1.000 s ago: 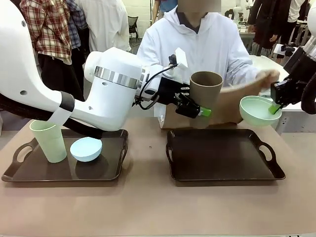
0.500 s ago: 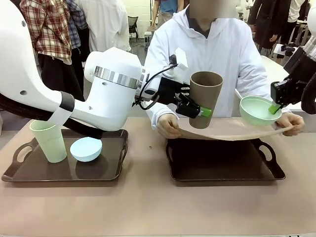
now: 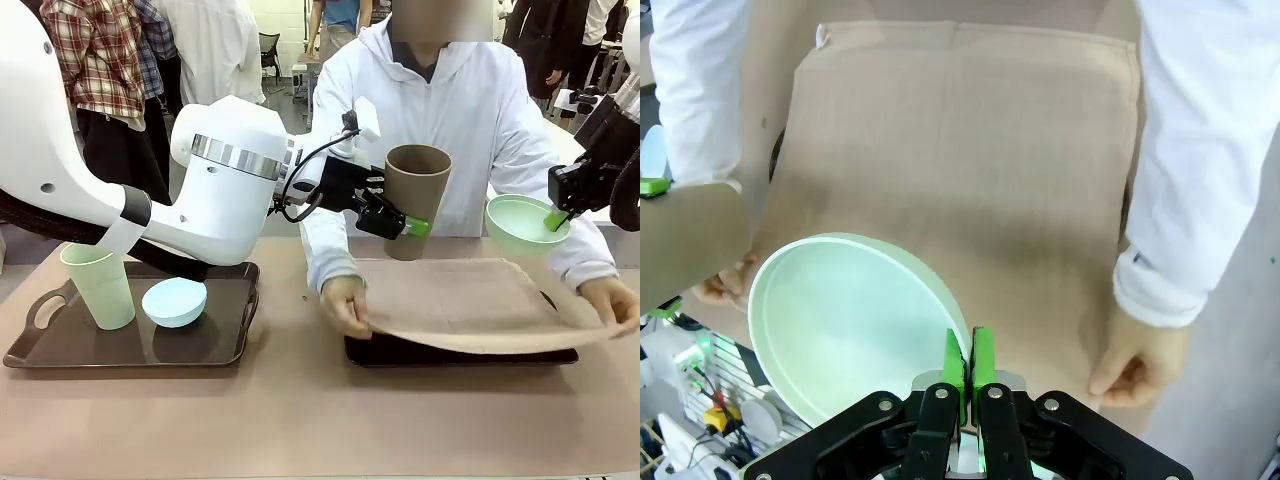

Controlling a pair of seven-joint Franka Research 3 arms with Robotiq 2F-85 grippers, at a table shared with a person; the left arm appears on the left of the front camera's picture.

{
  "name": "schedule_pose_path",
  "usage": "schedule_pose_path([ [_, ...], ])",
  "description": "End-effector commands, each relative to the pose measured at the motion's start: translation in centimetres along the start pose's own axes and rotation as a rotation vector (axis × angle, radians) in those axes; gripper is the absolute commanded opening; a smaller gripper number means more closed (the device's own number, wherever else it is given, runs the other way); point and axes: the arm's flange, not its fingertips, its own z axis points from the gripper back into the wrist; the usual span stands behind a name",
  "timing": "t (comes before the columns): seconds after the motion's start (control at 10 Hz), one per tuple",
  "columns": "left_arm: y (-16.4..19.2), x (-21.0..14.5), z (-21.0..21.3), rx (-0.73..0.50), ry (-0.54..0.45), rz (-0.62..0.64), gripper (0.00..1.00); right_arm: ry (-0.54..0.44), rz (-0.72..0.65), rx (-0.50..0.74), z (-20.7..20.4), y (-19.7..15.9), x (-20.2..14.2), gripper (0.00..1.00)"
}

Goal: Set up a tray with a mat and arrange the tableware.
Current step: Place the Picnic Bowl and Reusable plastic cup back onto the Handle tray in front of the human's position.

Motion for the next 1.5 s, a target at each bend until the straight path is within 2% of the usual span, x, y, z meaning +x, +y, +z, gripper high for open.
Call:
schedule_pose_path([
  [0.0,-0.07,0.06,-0.03,-0.01,-0.007,-0.011,0.26,-0.005,0.002,-0.002,0.05,0.02,0.06,0.0],
  [1.4,-0.07,0.06,-0.03,-0.01,-0.007,-0.011,0.26,-0.005,0.002,-0.002,0.05,0.02,0.06,0.0],
])
